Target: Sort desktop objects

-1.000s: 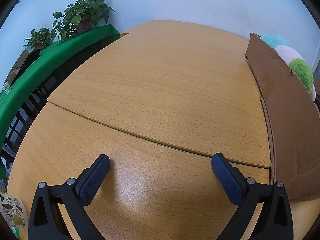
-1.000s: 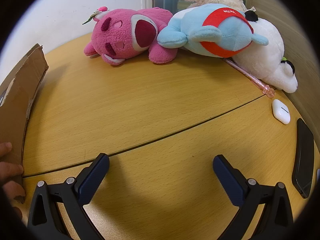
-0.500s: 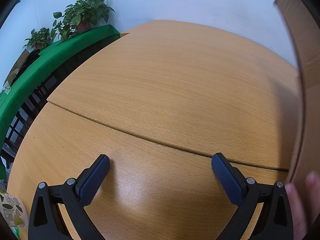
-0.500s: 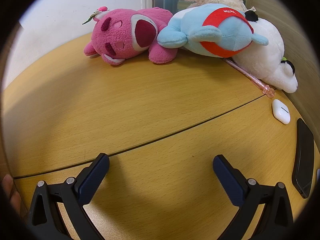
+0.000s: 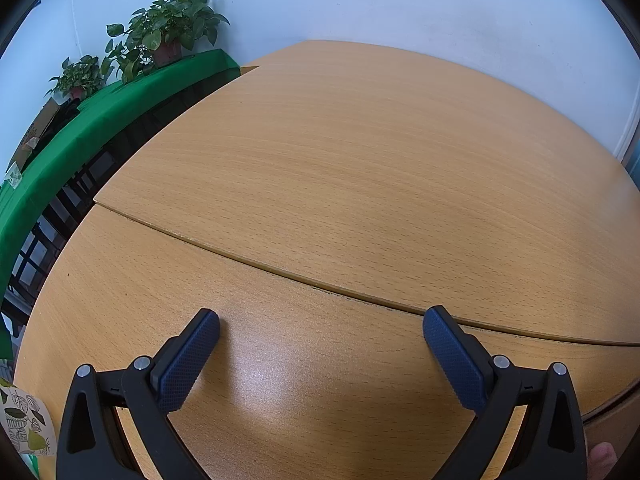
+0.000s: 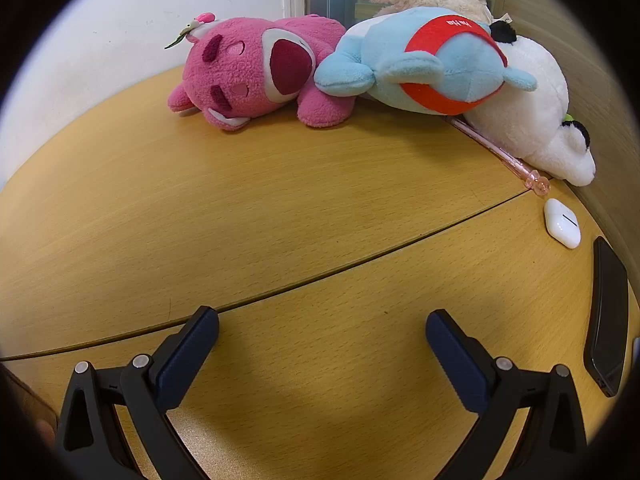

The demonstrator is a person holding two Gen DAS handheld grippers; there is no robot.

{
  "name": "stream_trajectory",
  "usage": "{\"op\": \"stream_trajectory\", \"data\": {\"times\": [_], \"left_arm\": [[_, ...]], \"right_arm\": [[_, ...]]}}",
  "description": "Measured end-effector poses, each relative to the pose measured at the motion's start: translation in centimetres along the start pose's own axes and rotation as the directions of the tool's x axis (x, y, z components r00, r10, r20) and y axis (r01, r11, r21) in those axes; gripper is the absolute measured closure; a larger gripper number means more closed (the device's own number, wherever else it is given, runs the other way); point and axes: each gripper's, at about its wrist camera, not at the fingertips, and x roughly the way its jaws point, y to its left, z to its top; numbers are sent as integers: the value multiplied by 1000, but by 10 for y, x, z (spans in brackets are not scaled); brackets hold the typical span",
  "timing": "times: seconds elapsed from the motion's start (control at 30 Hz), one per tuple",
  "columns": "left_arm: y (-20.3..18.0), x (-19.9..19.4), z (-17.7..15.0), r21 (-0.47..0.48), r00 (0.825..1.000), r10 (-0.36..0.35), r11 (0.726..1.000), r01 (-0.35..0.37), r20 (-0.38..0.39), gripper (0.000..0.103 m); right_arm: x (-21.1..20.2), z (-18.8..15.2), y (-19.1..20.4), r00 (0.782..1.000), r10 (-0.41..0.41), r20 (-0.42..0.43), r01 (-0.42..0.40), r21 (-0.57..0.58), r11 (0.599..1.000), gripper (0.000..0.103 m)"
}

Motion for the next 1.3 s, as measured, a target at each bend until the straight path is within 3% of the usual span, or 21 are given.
{"op": "stream_trajectory", "data": {"times": [1.3], "left_arm": [[-1,1,0,2,1000,-1,1000,1,1,0]], "right_arm": [[4,5,7,1000,-2,1,2,-1,1000,0]]}}
